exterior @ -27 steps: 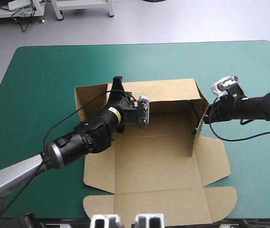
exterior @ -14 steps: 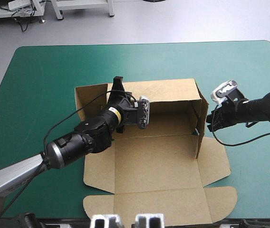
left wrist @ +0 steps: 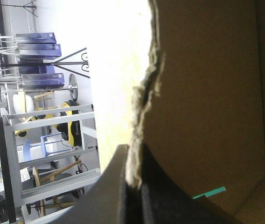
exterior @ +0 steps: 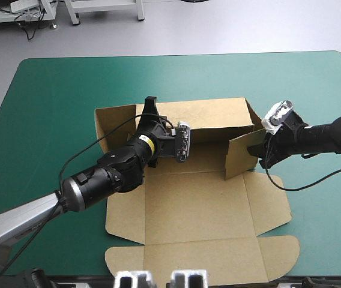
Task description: Fold the box
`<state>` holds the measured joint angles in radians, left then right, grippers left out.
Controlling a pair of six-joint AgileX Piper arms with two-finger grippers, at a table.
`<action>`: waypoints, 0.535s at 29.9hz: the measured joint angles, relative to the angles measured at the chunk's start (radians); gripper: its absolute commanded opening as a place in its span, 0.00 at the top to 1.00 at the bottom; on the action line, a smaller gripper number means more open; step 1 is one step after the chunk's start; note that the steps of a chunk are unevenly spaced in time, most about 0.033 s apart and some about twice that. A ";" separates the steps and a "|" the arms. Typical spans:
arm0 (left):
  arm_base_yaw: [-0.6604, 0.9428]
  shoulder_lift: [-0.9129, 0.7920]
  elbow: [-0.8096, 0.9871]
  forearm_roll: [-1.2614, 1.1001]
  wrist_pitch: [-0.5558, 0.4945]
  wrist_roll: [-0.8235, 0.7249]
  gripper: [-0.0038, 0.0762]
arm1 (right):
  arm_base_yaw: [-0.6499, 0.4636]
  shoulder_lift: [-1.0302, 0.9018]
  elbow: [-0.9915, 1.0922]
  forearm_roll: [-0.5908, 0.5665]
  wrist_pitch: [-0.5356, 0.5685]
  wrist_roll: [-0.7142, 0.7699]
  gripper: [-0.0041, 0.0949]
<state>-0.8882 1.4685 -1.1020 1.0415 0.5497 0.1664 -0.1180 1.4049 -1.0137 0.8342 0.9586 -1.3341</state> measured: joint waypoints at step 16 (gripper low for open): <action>0.000 0.007 0.000 0.013 -0.010 -0.023 0.97 | 0.005 0.127 0.000 0.248 -0.047 -0.034 0.95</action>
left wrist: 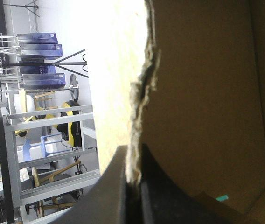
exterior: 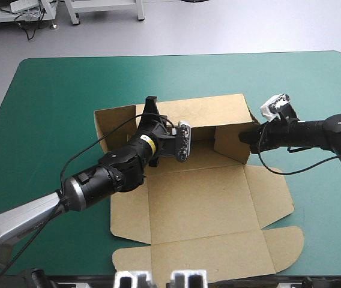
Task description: Fold the box
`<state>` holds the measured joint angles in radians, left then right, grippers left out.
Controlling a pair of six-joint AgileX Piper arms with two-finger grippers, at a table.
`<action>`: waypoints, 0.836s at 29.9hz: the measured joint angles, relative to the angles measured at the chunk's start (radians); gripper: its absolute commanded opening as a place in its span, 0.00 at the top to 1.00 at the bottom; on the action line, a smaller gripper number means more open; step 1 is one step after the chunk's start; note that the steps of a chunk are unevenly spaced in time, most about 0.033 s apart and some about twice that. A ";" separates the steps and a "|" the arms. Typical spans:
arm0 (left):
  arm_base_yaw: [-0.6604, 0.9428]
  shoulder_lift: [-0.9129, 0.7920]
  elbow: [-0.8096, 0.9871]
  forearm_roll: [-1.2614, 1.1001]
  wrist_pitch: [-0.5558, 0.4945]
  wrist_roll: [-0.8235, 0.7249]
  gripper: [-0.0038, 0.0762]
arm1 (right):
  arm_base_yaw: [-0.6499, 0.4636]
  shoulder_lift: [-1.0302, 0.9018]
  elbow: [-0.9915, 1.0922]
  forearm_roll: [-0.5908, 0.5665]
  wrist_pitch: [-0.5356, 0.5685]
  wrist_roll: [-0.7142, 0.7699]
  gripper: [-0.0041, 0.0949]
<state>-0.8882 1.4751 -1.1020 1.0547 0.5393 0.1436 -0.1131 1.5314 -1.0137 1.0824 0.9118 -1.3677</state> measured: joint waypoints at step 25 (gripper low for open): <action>0.000 0.052 0.004 0.170 0.040 -0.059 0.46 | 0.103 0.001 -0.010 -0.016 -0.154 0.102 0.96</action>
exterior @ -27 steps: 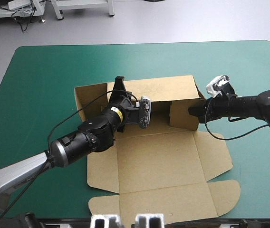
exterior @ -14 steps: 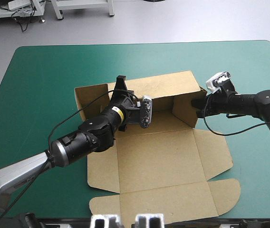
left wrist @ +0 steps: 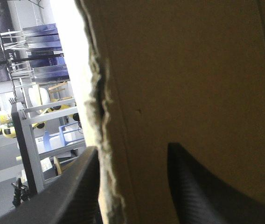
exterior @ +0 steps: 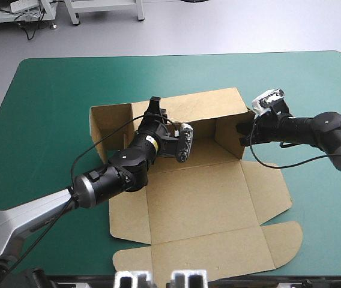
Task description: Fold the box
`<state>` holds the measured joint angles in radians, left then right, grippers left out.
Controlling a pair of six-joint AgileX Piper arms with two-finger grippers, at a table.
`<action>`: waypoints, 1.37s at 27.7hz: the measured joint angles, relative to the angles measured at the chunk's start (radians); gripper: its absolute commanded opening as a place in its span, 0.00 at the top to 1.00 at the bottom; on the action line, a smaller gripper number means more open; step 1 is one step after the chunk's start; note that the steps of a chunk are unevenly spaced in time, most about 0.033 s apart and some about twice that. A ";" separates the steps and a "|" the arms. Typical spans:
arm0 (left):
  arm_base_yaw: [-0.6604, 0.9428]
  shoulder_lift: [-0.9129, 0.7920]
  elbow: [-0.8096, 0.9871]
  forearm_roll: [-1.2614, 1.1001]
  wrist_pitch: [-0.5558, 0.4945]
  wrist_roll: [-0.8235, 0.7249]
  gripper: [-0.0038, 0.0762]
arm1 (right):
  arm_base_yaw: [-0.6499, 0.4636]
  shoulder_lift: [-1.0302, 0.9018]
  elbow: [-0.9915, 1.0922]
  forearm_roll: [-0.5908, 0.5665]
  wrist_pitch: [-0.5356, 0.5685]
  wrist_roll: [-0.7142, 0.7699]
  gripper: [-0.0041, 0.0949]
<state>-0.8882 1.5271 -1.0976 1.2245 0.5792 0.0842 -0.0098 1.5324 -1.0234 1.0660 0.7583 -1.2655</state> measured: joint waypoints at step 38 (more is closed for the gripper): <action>0.270 -0.083 -0.404 -0.250 0.199 -0.401 0.94 | 0.014 -0.271 0.012 -0.218 0.129 0.355 0.96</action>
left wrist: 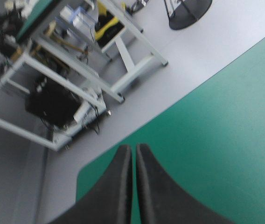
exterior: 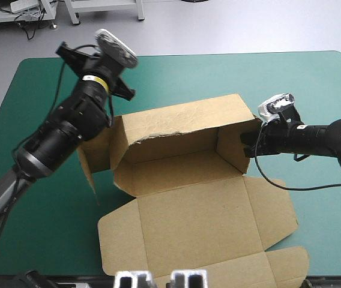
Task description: Fold the box
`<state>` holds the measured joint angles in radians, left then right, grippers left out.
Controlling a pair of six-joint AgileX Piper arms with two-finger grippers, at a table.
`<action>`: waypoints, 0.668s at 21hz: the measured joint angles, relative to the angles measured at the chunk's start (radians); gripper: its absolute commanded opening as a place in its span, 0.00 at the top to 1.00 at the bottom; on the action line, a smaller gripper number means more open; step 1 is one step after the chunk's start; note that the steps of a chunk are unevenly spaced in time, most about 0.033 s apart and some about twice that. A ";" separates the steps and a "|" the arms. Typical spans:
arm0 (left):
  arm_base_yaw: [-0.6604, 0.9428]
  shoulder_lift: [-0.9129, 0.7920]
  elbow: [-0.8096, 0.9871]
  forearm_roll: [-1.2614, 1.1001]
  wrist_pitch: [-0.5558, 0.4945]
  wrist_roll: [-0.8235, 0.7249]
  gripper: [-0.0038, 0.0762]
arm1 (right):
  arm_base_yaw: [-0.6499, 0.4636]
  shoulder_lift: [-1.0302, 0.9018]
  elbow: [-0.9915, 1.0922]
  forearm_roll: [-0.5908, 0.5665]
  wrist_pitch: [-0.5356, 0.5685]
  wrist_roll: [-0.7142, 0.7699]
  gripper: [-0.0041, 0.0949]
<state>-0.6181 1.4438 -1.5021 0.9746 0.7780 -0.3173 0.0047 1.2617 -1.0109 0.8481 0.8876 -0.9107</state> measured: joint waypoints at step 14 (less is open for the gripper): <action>0.448 -0.012 -0.019 -0.831 0.087 0.362 0.94 | 0.000 0.371 -0.406 -0.290 0.192 0.287 0.91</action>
<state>-0.1703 1.4322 -1.5214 0.1432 0.8652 0.0448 0.0047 1.6329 -1.4167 0.5579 1.0792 -0.6239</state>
